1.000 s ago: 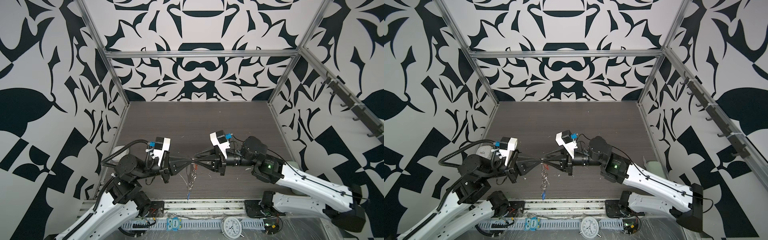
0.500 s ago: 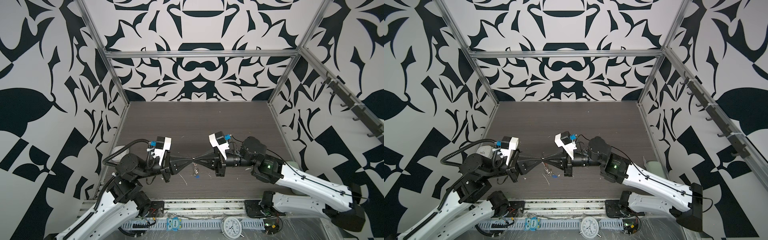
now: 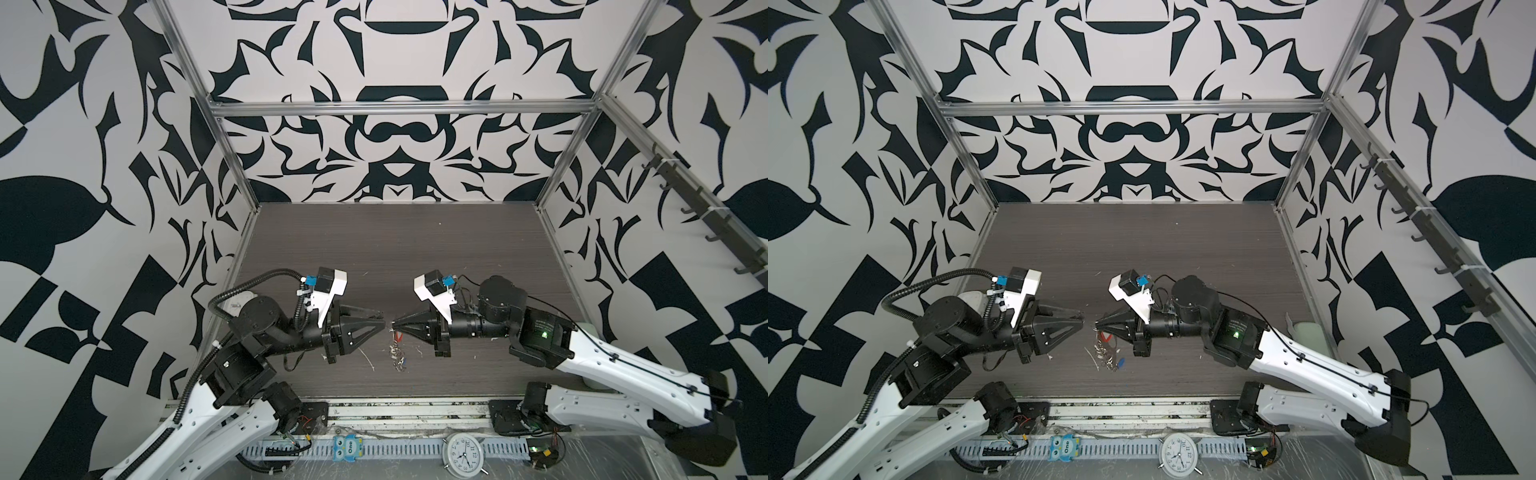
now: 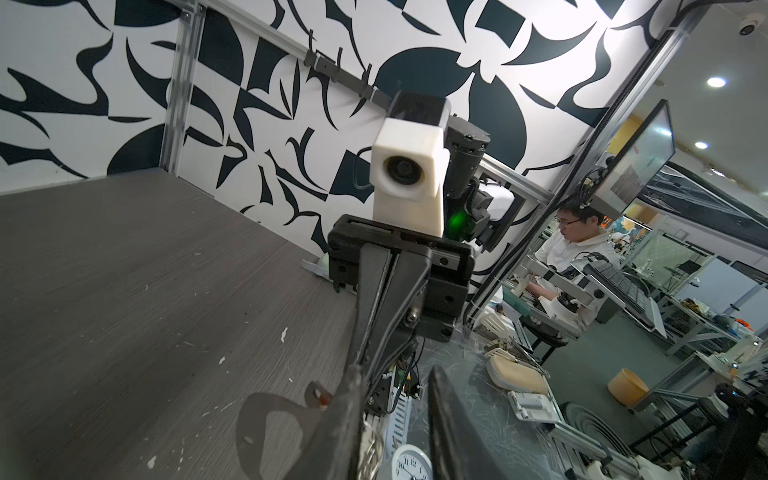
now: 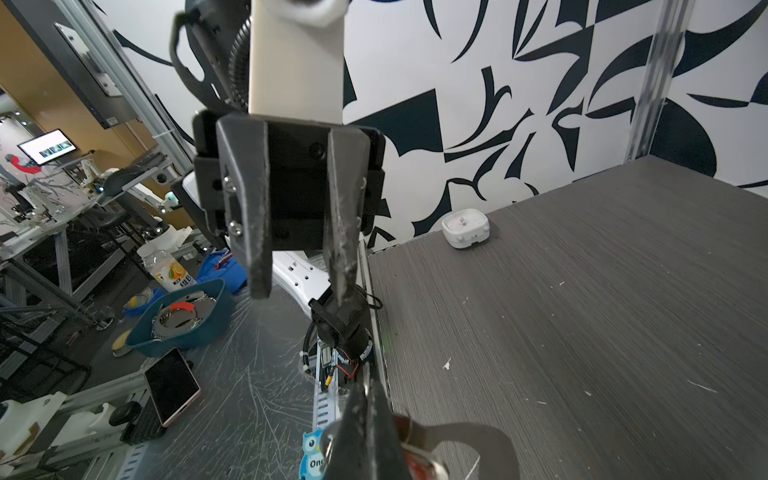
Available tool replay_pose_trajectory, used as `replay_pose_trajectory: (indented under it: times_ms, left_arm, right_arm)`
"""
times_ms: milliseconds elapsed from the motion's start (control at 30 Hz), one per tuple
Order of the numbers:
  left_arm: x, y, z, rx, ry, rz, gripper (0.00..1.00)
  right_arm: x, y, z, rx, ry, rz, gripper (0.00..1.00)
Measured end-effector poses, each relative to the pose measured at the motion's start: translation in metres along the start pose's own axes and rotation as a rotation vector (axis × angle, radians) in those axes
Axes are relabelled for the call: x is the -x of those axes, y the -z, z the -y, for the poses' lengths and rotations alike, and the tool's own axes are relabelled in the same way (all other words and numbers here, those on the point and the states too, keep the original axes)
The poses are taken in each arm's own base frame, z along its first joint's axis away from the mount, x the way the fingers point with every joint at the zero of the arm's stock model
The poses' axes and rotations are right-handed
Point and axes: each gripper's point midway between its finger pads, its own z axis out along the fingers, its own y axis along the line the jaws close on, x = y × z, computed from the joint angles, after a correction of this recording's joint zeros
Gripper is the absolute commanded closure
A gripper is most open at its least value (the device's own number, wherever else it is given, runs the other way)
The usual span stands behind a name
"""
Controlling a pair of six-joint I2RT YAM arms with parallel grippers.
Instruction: Remove the keys from the keyring
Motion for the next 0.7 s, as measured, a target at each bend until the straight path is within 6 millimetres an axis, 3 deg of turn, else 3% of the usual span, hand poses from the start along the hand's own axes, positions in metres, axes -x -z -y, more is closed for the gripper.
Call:
replay_pose_trajectory:
  times_ms: [367,700]
  left_arm:
    - [-0.023,-0.007,-0.020,0.089,0.071,-0.163,0.70]
    - [-0.026,-0.013,-0.023,0.092,0.075,-0.219,0.76]
  right_arm:
    - [-0.001,0.006,-0.004,-0.004,0.013,-0.039,1.00]
    - [0.001,0.009,-0.006,-0.004,0.020,-0.052,1.00]
